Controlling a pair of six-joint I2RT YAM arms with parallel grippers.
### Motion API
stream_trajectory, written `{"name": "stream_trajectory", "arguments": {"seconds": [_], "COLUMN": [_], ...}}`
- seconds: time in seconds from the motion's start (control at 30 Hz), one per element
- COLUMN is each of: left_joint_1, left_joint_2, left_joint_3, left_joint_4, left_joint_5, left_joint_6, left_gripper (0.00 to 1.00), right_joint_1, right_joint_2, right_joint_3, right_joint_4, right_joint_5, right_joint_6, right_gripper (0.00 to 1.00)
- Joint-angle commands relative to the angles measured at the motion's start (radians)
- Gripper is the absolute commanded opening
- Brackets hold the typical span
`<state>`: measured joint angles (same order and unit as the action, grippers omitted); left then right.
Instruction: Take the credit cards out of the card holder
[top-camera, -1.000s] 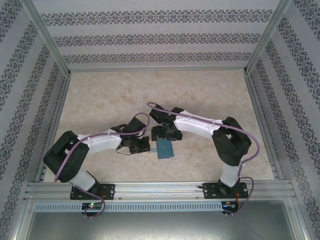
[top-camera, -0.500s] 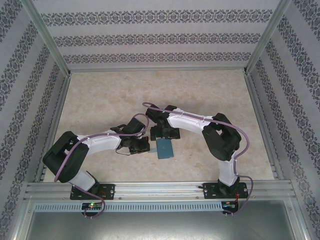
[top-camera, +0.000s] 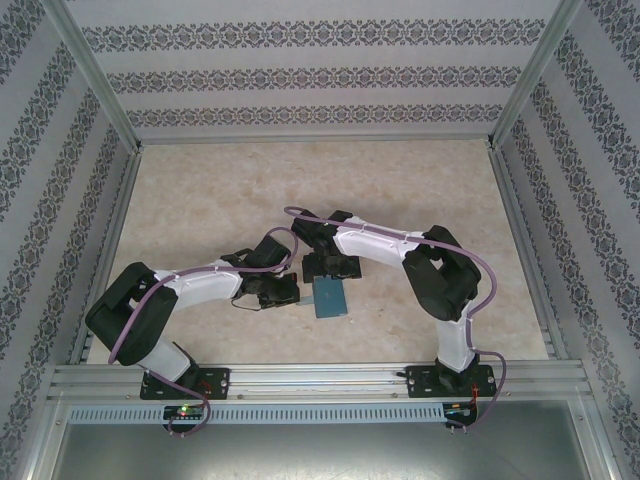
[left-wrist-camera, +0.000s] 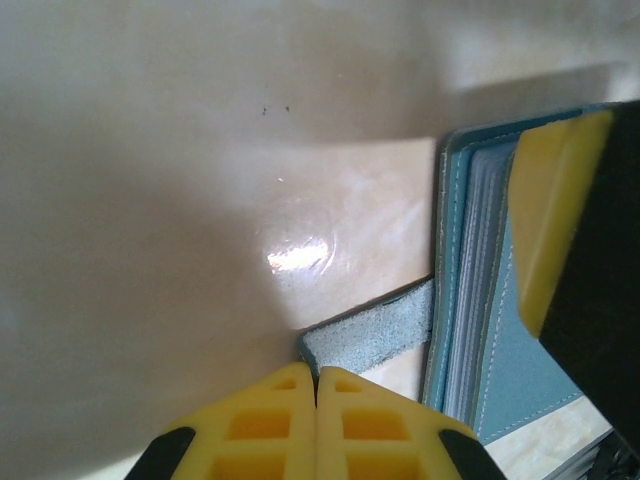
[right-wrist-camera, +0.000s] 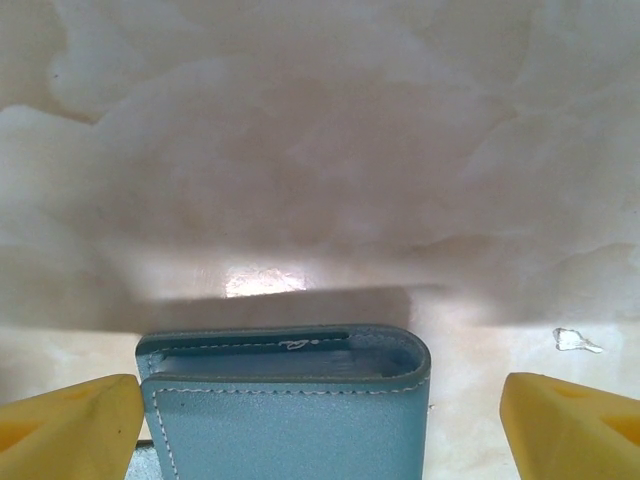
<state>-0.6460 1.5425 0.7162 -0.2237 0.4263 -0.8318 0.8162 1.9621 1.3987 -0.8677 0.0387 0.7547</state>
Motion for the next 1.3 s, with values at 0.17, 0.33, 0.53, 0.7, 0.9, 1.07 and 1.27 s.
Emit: {"name": "stream_trajectory", "arguments": {"seconds": [0.17,0.33,0.53,0.7,0.9,1.07,1.27], "left_joint_1": [0.008,0.008,0.008,0.008,0.008,0.008,0.008], "left_joint_2": [0.002,0.005,0.009,0.007,0.01,0.009,0.01], "left_joint_3": [-0.016,-0.02,-0.017,-0.018,-0.018,-0.021,-0.02], "left_joint_4": [0.009,0.016,0.018,0.015,0.014,0.013,0.019], "left_joint_5": [0.009,0.01,0.012,0.012,0.012,0.01,0.012], "left_joint_6": [-0.012,-0.016,-0.019,-0.017,-0.018,-0.018,-0.02], "left_gripper": [0.03,0.03,0.03,0.03,0.03,0.03,0.03], "right_joint_1": [0.012,0.013,0.012,0.013,0.012,0.012,0.012], "right_joint_2": [-0.003,-0.018,0.001,0.018,0.042,0.041,0.026], "right_joint_3": [0.025,0.021,0.018,0.022,0.022,0.023,0.023], "right_joint_4": [-0.062,-0.057,-0.009,-0.006,-0.004,-0.018,-0.019], "right_joint_5": [0.06,0.059,0.0,-0.002,0.007,0.02,0.032], "right_joint_6": [-0.008,-0.009,-0.005,-0.005,-0.006,-0.002,-0.006], "right_gripper": [0.9,0.9,0.9,0.9,0.91,0.9,0.9]}}
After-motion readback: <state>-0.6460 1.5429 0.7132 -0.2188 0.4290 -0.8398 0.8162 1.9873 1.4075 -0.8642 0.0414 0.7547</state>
